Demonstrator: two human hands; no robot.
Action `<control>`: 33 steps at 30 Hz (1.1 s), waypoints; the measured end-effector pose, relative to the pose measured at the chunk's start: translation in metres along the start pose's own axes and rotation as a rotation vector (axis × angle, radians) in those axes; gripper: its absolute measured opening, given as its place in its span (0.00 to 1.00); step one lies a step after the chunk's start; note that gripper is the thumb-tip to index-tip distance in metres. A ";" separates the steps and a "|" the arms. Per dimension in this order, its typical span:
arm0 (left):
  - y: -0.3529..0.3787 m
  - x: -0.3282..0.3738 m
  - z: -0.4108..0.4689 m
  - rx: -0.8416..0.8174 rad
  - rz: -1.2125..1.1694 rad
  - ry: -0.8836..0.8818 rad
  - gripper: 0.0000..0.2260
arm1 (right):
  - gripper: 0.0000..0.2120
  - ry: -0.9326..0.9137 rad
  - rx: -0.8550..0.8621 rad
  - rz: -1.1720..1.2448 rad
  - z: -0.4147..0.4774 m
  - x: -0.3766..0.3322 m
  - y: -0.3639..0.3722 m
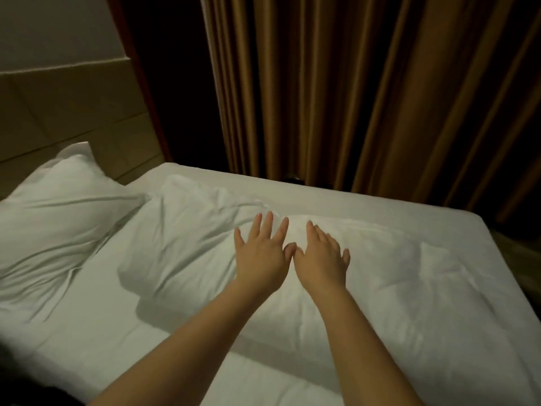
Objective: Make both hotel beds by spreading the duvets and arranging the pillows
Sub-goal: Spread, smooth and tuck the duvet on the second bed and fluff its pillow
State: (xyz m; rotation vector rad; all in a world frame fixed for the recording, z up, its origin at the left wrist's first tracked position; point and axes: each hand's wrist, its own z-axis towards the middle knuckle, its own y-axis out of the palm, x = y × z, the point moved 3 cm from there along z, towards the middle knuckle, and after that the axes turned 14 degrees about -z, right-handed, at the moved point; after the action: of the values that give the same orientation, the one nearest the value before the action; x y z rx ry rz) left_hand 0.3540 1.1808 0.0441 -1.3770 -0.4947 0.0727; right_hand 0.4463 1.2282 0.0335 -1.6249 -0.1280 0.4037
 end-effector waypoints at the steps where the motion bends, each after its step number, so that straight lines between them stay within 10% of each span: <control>1: -0.011 -0.026 -0.006 0.020 -0.028 -0.018 0.25 | 0.30 -0.003 -0.006 0.001 -0.009 -0.028 0.008; 22: 0.028 -0.384 0.068 -0.181 -0.250 -0.409 0.27 | 0.29 -0.169 -0.245 0.022 0.109 -0.350 0.180; 33: 0.081 -0.514 0.161 -0.321 -0.696 -0.790 0.52 | 0.35 -0.093 -0.324 -0.098 0.210 -0.387 0.223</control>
State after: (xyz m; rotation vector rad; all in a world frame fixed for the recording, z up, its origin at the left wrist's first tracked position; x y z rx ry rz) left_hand -0.1479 1.1743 -0.1666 -1.3809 -1.6812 -0.0392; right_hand -0.0191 1.2791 -0.1246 -1.9099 -0.3574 0.3975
